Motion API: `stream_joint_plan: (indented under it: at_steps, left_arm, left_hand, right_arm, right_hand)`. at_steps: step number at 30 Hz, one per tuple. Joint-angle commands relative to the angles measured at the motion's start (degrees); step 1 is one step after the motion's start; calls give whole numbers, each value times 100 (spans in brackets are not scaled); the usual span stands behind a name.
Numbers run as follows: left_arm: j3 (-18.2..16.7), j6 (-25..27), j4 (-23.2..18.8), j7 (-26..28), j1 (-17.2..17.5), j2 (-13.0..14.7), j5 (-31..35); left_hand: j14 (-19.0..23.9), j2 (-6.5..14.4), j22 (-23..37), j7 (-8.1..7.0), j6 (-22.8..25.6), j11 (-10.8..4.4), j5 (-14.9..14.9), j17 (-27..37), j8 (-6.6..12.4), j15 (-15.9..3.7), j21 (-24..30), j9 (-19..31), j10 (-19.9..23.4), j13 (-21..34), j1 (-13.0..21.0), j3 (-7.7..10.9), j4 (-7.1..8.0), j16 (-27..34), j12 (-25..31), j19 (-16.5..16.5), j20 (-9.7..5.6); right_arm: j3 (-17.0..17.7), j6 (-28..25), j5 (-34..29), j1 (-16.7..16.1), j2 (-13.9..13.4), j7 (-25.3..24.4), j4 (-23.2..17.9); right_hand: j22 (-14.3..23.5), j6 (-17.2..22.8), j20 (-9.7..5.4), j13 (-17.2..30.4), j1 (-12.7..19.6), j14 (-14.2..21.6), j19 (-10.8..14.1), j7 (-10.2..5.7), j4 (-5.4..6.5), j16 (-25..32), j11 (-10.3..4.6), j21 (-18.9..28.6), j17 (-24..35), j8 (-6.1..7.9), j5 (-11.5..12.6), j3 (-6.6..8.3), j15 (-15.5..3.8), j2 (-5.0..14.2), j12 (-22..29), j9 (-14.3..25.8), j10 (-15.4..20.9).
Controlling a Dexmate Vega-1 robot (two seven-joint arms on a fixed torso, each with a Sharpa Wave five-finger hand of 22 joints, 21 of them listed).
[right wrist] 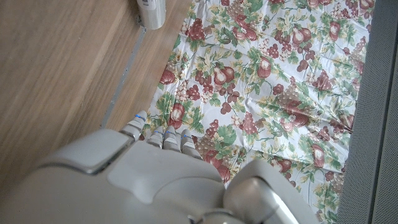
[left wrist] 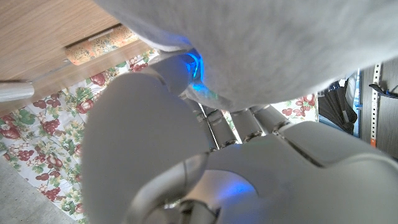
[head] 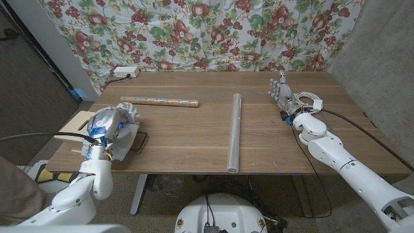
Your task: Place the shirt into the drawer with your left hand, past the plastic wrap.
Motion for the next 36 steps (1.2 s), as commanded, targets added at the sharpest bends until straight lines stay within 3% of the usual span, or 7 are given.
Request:
stream_joint_plan:
  at_steps: [1, 5, 9, 24, 30, 32, 36]
  left_arm:
    - [-33, -120, 41, 39, 29, 36, -37]
    - [-108, -265, 59, 44, 89, 55, -116]
    - [-158, -376, 75, 39, 140, 90, -145]
    - [-296, -615, 92, 110, 249, 1, -203]
    - [-341, -746, 125, 210, 266, -75, -218]
    - [-340, -791, 153, 306, 259, -122, -195]
    - [-353, -831, 167, 369, 265, -159, -177]
  left_hand:
    - [-59, -26, -216, 4, -64, 27, -116, -166, -205, -724, -73, -36, -53, -55, -331, 239, 1, -160, -96, -1, -212]
    - [-75, -15, -657, -24, -210, 24, -247, -440, -611, -736, -207, -24, -123, -78, -990, 678, -40, -342, -250, 138, -352]
    - [-232, -28, -770, -34, -333, 30, -246, -536, -797, -701, -286, -17, -228, -94, -1390, 807, 16, -422, -352, 79, -334]
    - [-938, -11, -888, -258, -1215, 31, -306, -882, -1583, -656, -711, 24, -621, -340, -2670, 903, -2, -529, -795, -248, 4]
    - [-1202, -53, -889, -253, -1287, 37, -407, -1034, -1733, -607, -854, 36, -828, -473, -3113, 772, 4, -547, -976, -339, 71]
    - [-1227, -118, -878, -220, -1232, 41, -383, -1147, -1779, -589, -929, 41, -824, -500, -3659, 411, -7, -502, -997, -335, 82]
    - [-1288, -106, -880, -225, -1203, 39, -265, -1250, -1820, -593, -1014, 43, -818, -523, -4096, 3, -19, -496, -1012, -326, 94]
  right_arm:
    - [-5, -21, 1, 19, -3, 7, 23]
    - [-11, -10, 6, 26, 2, 33, 46]
    - [-19, 3, -12, 33, 8, 29, 59]
    - [-8, -11, 15, 23, 14, 21, 44]
    - [-3, -8, 12, 4, 8, 5, 18]
    - [-1, -11, 8, -8, 5, -10, 3]
    - [6, -2, 19, -27, 6, -12, -10]
  right_hand:
    - [21, 25, 25, 32, -21, -20, 5, 11, -17, 36, 22, 29, 26, 19, -33, 17, -36, 75, 12, 33, -1]
    - [21, 26, 22, 32, -22, -18, 7, 6, -16, 36, 20, 30, 26, 19, -35, 19, -35, 76, 15, 33, 5]
    - [21, 29, 23, 32, -24, -17, 7, 8, -15, 37, 27, 29, 26, 19, -37, 20, -39, 75, 13, 33, 2]
    - [21, 28, 22, 32, -32, -16, 7, 14, -13, 37, 27, 29, 26, 17, -43, 18, -35, 65, 13, 33, 3]
    - [21, 26, 23, 32, -35, -18, 7, 16, -12, 36, 21, 29, 26, 15, -45, 19, -36, 64, 12, 33, -1]
    - [21, 26, 24, 32, -36, -18, 7, 17, -11, 36, 23, 29, 26, 15, -46, 20, -35, 65, 11, 33, -2]
    - [22, 30, 24, 32, -38, -17, 6, 18, -10, 37, 24, 29, 26, 15, -47, 22, -33, 65, 15, 33, 9]
